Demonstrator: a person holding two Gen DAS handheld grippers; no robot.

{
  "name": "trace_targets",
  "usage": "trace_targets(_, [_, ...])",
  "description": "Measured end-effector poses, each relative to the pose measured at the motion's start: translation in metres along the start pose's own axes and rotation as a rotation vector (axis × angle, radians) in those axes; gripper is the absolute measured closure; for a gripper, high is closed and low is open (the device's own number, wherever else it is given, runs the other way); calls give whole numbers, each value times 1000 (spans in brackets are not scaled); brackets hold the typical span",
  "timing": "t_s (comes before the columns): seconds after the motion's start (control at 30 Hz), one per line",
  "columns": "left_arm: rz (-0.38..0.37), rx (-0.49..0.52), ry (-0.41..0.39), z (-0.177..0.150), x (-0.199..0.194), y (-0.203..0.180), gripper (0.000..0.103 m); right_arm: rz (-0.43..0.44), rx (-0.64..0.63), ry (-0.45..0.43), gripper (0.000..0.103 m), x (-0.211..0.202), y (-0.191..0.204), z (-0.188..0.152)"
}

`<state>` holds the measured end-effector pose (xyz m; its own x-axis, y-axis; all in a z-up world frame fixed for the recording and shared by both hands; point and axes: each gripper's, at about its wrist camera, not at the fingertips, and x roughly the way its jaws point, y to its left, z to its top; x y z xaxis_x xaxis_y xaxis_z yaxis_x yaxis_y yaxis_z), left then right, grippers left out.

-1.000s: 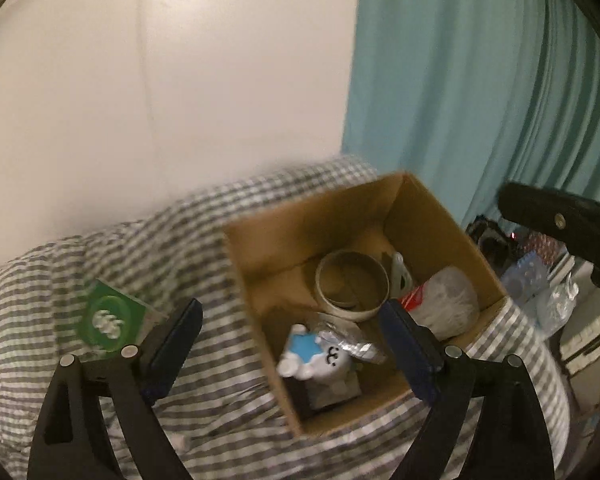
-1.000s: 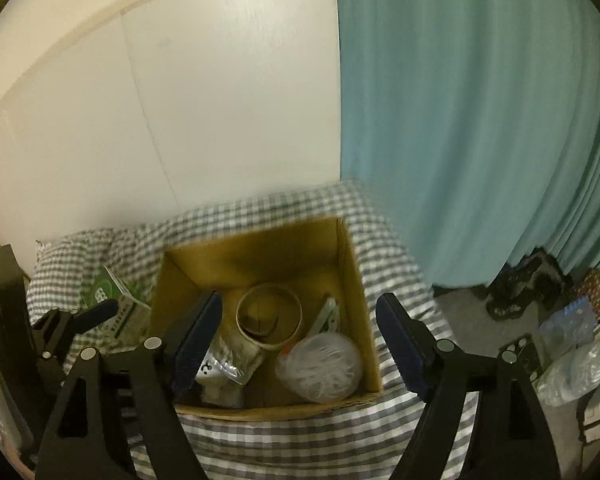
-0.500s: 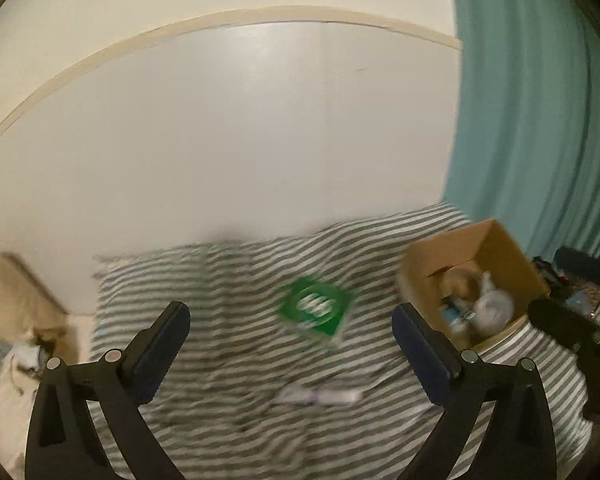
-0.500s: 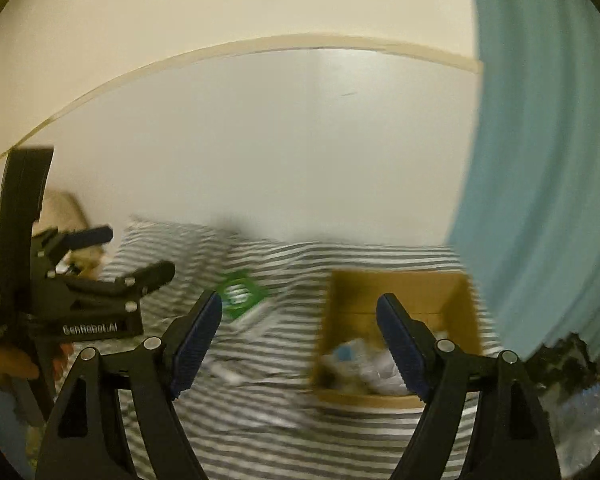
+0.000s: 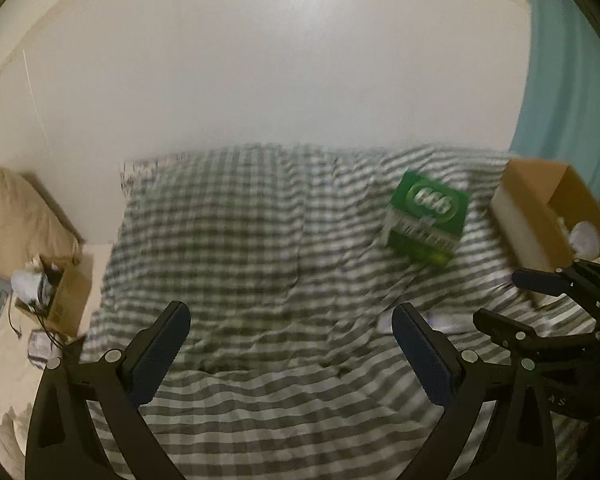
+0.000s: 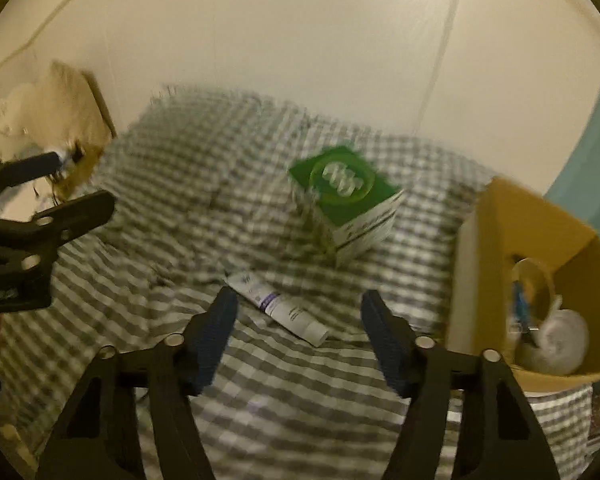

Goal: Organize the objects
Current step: 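Return to the sheet and grasp the white ointment tube with the right gripper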

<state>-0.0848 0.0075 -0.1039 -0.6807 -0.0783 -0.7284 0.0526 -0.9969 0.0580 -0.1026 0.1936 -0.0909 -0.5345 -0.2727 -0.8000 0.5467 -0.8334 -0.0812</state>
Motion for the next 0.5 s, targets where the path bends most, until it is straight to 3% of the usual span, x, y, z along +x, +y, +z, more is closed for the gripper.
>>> trace_targets(0.17, [-20,-11,56,-11,33,5,0,22,2,114,44,57,-1,4])
trace_targets(0.33, [14,25,109,-18,56,0,0,62,-29,215,44,99,5,2])
trace_targets(0.5, [19,-2,146,-24,67,5,0,83,-39,255,48,111,6,-4])
